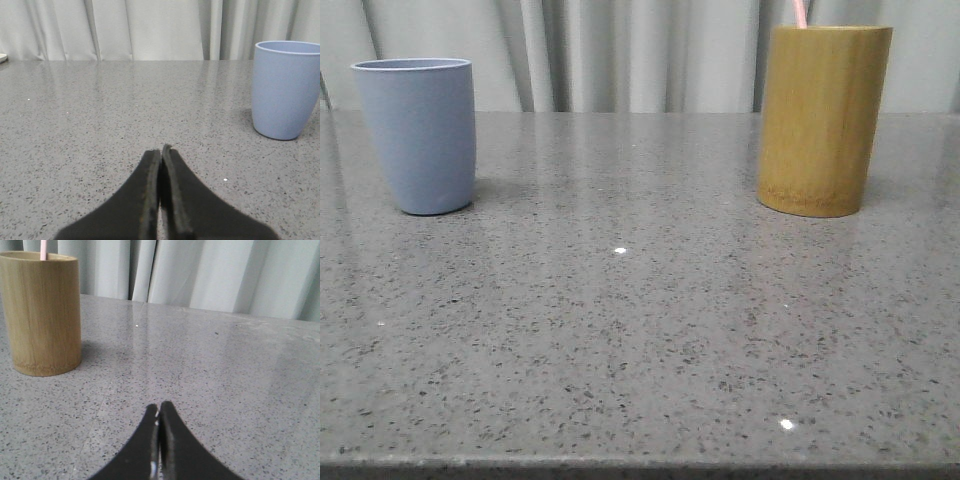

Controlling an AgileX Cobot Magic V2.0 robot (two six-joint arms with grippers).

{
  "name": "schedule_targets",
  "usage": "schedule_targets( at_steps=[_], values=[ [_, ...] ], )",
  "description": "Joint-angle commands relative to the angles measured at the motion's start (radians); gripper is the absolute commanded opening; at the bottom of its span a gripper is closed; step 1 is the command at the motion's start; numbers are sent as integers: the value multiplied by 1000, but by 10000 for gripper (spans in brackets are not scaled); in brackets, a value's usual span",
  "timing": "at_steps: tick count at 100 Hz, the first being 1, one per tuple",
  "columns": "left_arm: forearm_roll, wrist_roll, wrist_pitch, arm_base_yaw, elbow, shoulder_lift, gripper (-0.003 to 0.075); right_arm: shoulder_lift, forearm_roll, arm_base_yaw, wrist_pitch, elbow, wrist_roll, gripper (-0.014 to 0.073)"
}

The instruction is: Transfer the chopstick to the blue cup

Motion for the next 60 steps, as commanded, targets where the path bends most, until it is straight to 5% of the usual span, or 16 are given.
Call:
schedule_targets(
  at_steps=[1,60],
  values=[
    [-10,-3,-96,1,8,-35,-19,-22,-22,-5,-80,1,-14,-62],
    [-10,-3,-102,1,-5,-35,-19,-22,19,-4,-180,-8,14,-62]
  ],
)
